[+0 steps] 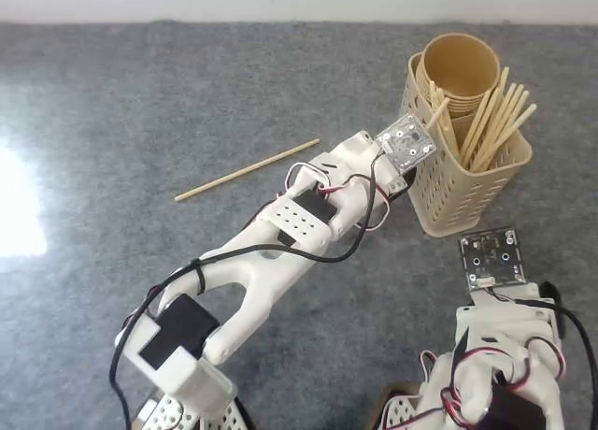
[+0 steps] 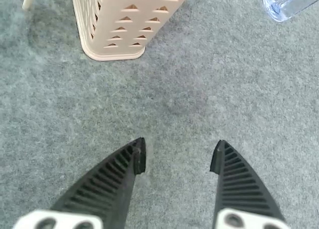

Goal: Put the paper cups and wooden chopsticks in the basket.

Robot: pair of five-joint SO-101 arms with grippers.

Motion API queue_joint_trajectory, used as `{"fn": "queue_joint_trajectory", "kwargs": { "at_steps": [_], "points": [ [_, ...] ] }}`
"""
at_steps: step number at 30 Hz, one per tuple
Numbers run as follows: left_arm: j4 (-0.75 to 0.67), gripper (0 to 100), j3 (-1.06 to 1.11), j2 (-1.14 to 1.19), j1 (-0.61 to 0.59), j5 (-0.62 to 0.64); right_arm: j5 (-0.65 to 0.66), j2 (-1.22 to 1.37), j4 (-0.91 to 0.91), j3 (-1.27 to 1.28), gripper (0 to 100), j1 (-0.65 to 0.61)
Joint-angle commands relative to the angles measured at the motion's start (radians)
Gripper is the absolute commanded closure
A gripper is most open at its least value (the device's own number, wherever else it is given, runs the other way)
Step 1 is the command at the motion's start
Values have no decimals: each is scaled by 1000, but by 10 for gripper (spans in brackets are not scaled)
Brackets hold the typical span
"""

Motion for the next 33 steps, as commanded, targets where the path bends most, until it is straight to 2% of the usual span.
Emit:
{"fn": "queue_joint_trajectory", "kwargs": {
  "at_steps": [1, 3, 9, 16, 18, 23, 27, 33],
  "points": [
    [-20, 828, -50, -6, -2, -5, 8, -2, -1, -5, 775, 4],
    [-20, 844, -50, -3, 2, -5, 6, -2, -1, -5, 775, 4],
    [-21, 980, -50, -2, 35, -17, 6, -2, -1, -5, 775, 4],
    [-17, 987, -42, -9, 51, -66, 6, -2, -2, -5, 776, 4],
    [25, 987, -59, -28, 52, -66, 6, -2, -4, -5, 776, 4],
    [232, 988, -120, -170, 80, -61, 6, -2, -4, -5, 776, 4],
    [299, 988, -117, -321, 101, -58, 9, -2, -1, -5, 776, 4],
    [341, 988, -122, -546, 157, 25, 9, -2, 2, -5, 776, 5]
  ]
}}
